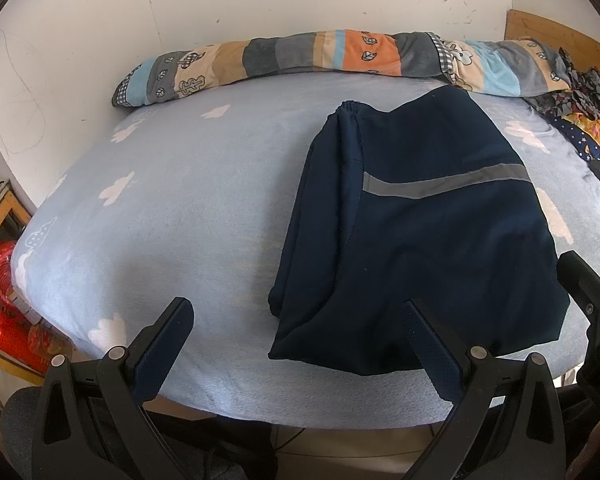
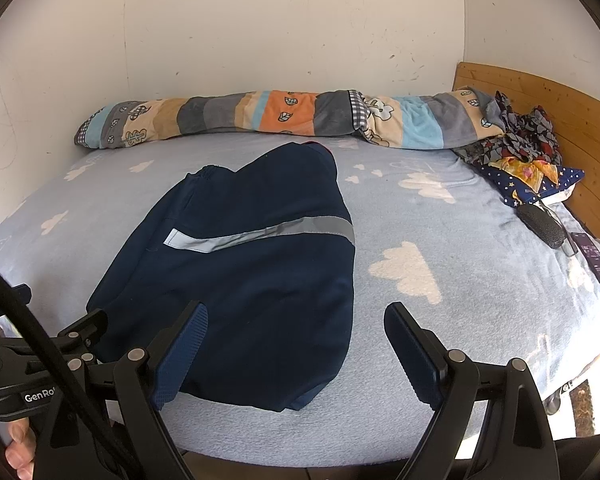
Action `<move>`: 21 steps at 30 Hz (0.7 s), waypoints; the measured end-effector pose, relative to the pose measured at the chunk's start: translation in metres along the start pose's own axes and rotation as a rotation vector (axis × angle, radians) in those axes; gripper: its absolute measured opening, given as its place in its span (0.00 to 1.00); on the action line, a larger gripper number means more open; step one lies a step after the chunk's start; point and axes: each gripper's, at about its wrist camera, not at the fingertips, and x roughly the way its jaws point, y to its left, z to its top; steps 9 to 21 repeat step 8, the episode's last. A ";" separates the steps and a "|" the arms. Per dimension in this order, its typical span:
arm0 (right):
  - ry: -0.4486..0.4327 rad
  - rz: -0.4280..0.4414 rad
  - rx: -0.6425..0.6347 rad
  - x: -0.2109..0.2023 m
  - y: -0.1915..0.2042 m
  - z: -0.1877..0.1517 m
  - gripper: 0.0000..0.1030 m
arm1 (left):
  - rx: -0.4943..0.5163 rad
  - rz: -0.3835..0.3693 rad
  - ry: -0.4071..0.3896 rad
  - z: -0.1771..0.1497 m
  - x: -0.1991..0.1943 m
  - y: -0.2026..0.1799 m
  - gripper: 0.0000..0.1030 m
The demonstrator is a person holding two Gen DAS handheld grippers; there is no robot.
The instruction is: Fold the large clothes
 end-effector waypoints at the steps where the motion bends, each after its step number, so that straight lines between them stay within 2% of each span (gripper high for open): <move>1: 0.000 0.001 0.001 0.000 0.000 0.000 0.90 | -0.001 -0.006 0.003 0.000 0.000 0.000 1.00; 5: 0.000 0.003 0.000 -0.001 0.000 0.000 0.90 | -0.005 0.019 -0.008 -0.001 -0.004 0.001 1.00; 21: -0.004 0.000 -0.003 -0.001 0.001 0.001 0.90 | -0.007 0.017 -0.022 -0.001 -0.008 0.001 1.00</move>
